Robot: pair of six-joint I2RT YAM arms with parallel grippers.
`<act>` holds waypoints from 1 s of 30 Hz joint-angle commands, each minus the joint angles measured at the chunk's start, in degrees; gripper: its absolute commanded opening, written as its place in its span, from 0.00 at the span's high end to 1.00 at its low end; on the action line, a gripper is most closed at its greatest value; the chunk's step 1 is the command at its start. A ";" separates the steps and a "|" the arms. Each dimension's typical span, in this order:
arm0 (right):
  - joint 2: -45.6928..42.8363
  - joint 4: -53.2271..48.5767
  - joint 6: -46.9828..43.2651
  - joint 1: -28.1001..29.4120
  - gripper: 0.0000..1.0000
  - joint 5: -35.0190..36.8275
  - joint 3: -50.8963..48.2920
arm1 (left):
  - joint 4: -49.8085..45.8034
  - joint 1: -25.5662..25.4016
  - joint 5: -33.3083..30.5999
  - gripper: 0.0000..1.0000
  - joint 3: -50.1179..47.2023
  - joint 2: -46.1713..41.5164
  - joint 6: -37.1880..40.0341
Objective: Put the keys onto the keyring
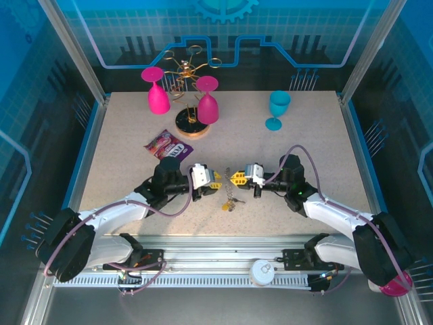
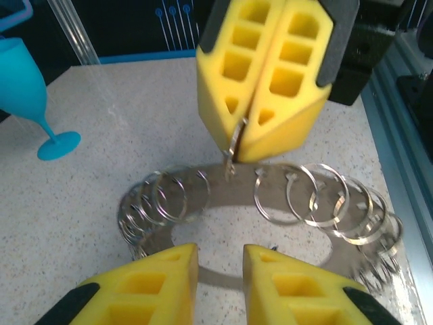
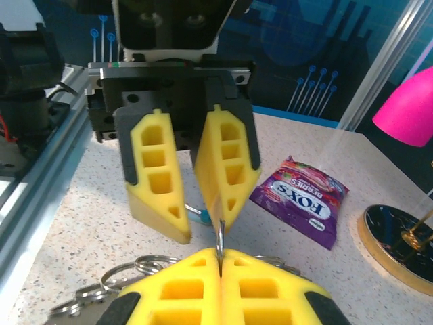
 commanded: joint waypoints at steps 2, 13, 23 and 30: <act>-2.00 1.35 -0.02 -0.48 1.00 -3.45 0.40 | 5.25 0.31 4.57 0.77 -0.82 -1.11 -3.50; -1.64 0.81 0.53 0.34 1.00 -5.80 1.93 | 8.99 0.32 7.75 0.75 -0.63 0.35 -6.24; -0.72 1.63 0.62 1.36 1.00 -5.25 2.70 | 10.06 0.35 10.93 0.75 0.12 2.47 -7.99; -0.19 1.16 0.53 1.94 1.00 -5.37 3.14 | 11.64 0.21 11.51 0.78 0.49 3.45 -8.46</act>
